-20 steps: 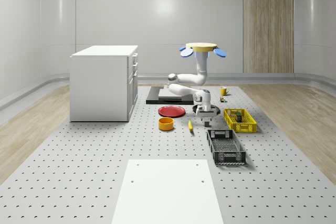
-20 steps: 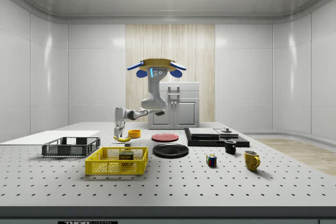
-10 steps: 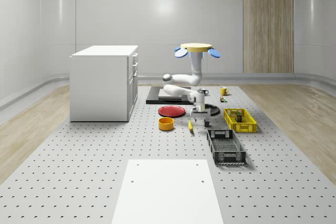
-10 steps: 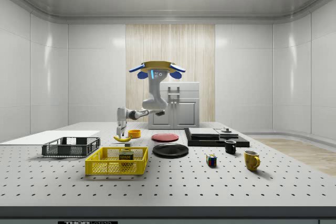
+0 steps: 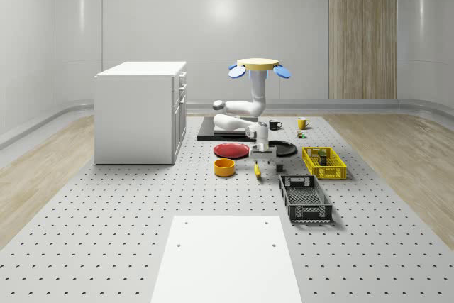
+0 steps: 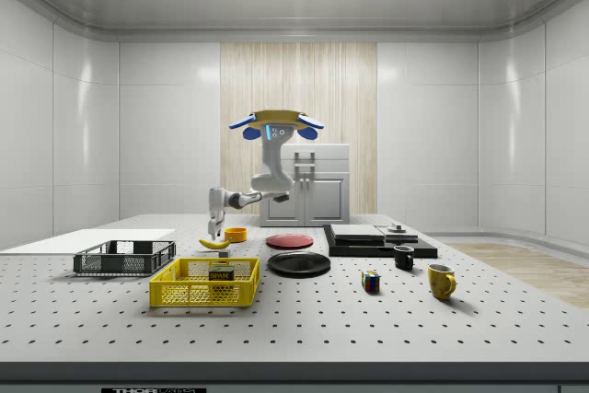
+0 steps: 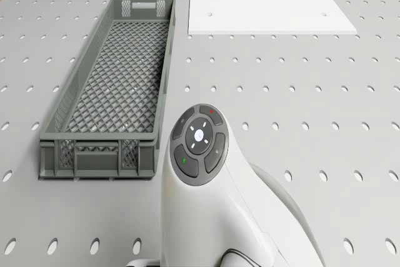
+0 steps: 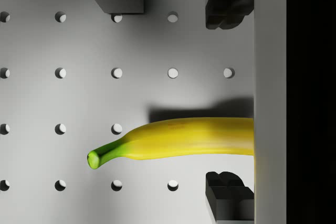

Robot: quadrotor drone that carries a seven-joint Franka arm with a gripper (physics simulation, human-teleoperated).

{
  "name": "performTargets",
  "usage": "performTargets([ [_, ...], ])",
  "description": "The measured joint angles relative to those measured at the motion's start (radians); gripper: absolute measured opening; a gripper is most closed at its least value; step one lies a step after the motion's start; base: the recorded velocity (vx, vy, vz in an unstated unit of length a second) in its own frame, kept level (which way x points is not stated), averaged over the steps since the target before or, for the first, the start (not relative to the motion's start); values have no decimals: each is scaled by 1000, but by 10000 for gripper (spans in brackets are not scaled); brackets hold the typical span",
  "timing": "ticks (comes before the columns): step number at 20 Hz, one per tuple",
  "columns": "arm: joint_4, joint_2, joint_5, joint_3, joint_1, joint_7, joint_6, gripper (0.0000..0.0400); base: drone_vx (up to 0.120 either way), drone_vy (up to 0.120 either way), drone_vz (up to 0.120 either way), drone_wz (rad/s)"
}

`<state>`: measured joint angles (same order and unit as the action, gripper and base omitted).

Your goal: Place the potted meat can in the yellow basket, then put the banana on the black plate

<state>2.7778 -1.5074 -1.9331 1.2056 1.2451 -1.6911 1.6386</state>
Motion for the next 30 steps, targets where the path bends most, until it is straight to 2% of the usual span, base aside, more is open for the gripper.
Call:
performTargets([
  [3, 0, 0, 0, 0, 0, 0, 0, 400, 0, -67, 0, 0],
  [7, 0, 1, 0, 0, 0, 0, -1, 400, 0, -10, -120, 0],
  [9, 0, 1, 0, 0, 0, 0, -1, 400, 0, -100, 0, 0],
  [17, -14, 3, -33, -35, 8, 1, 14, 400, 0, 0, 0, 0],
  [30, -103, 37, -72, -72, 79, 4, 33, 400, 0, 0, 0, 0],
])
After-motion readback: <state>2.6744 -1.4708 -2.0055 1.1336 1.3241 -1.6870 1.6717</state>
